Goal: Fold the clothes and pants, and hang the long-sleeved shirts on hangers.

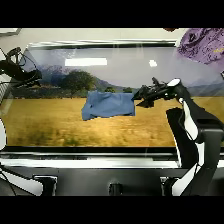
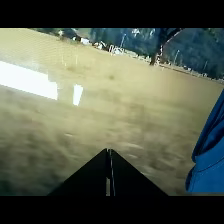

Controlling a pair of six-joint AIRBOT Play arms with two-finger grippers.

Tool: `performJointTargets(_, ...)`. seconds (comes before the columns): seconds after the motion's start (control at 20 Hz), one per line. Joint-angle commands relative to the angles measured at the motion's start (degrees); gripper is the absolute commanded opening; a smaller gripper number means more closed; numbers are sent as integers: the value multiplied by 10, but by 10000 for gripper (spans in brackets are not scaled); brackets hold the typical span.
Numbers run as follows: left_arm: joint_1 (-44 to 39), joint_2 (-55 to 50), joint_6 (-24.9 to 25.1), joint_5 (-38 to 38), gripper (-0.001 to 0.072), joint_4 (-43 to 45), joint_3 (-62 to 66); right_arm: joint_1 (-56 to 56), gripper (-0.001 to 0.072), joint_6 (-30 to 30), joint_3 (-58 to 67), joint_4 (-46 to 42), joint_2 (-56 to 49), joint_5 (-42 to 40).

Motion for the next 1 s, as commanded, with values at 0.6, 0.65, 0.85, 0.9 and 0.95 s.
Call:
performJointTargets(0.6, 0, 0, 9, 0, 16, 0, 0, -22, 23, 89, 106, 59, 54, -60)
performJointTargets(0.65, 0, 0, 10, 0, 16, 0, 0, -38, 23, 110, 133, 53, 62, -61)
performJointTargets(0.85, 0, 0, 10, 0, 17, 0, 0, -101, 23, 189, 223, 1, 85, -67)
performJointTargets(0.9, 0, 0, 10, 0, 17, 0, 0, -117, 23, 205, 233, -8, 91, -71)
performJointTargets(0.95, 0, 0, 10, 0, 17, 0, 0, -134, 23, 221, 235, -15, 101, -77)
